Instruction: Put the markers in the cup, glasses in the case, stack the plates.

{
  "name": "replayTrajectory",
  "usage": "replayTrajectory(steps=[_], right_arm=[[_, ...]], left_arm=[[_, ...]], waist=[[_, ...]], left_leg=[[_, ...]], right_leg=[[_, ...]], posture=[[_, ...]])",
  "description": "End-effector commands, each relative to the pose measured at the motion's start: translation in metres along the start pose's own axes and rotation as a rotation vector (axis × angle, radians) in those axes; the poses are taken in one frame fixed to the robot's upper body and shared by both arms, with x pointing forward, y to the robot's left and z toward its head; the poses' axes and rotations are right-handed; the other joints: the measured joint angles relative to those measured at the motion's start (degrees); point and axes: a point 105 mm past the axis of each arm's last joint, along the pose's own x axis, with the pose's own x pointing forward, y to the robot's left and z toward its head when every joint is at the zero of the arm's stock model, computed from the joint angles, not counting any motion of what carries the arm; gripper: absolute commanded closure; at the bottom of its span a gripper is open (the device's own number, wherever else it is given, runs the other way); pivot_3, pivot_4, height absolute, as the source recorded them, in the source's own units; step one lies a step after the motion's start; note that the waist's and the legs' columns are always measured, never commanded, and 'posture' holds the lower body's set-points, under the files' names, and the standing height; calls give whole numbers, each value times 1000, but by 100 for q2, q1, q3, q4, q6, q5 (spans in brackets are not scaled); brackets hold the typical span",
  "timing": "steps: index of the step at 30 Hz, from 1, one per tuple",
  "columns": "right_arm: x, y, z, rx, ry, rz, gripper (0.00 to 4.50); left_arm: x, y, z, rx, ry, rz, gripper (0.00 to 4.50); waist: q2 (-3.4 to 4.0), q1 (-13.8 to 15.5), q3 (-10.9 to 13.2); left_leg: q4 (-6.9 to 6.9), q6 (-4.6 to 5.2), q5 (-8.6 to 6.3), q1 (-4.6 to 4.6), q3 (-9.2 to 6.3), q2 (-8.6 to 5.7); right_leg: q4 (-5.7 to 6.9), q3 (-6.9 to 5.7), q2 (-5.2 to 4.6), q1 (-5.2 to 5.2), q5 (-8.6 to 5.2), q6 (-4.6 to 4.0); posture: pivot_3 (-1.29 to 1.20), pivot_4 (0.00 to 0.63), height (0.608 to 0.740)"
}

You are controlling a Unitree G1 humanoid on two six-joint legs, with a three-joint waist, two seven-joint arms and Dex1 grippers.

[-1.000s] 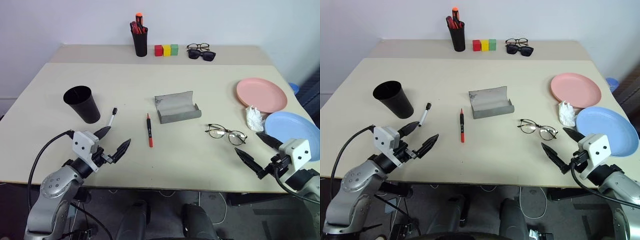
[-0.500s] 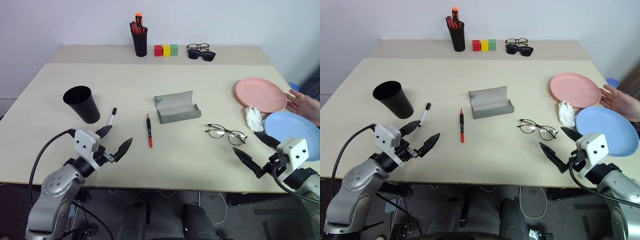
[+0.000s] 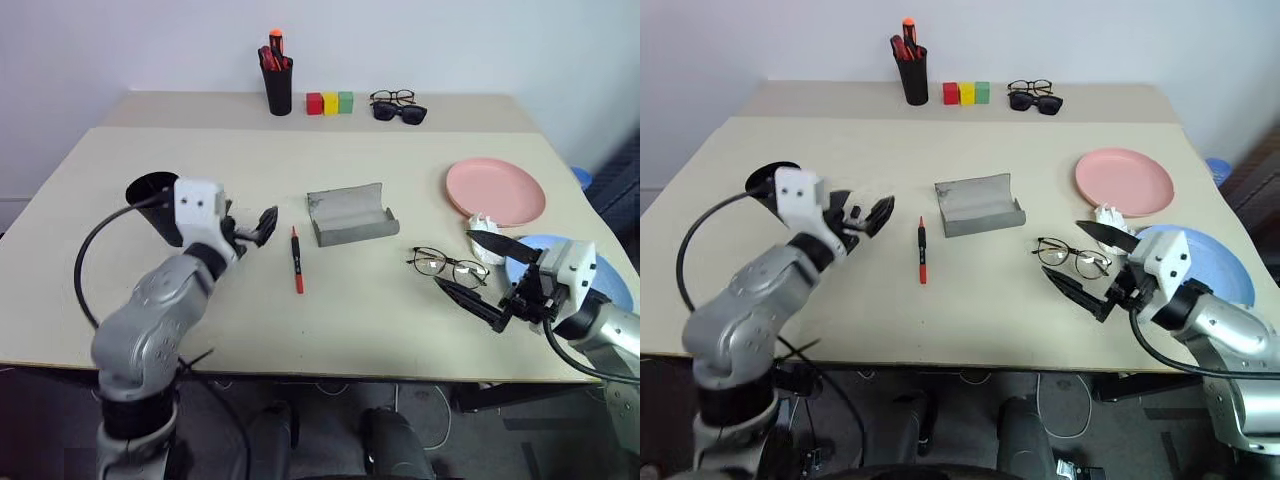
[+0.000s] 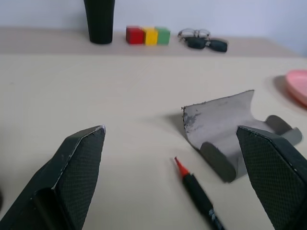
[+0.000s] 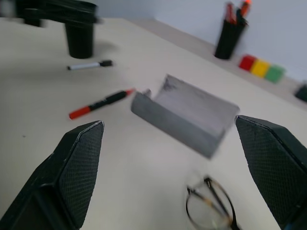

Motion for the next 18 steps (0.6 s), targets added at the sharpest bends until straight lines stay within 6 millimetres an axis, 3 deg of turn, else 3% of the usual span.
replayTrajectory(steps=[1, 11, 15, 18], right_arm=[[2, 0, -2, -65, 35, 69, 61], [-6, 3, -13, -119, 77, 132, 61], [-5, 6, -14, -123, 64, 131, 61], [-7, 6, -15, -124, 61, 119, 0]], left_arm=[[18, -7, -8, -29, 124, 33, 0], [48, -9, -36, -83, 391, 183, 0], [62, -19, -54, -94, 500, 192, 0], [66, -21, -67, -66, 570, 214, 838]], waist=[[-13, 7, 8], [-40, 2, 24], [-44, 18, 26], [-44, 18, 26]], left_leg=[[0, 0, 0, -1, 0, 0], [-2, 0, -2, -3, -1, -4], [-1, -1, -3, -4, -1, -4], [-2, -1, -4, -6, 0, -7]], right_leg=[[-1, 0, 0, -1, 0, 1], [-2, 0, -1, -2, -5, 9], [-3, 0, -2, -1, -5, 9], [-7, 0, -5, -1, -5, 10]], posture=[[0, 150, 739], [0, 150, 739], [0, 150, 739], [0, 150, 739]])
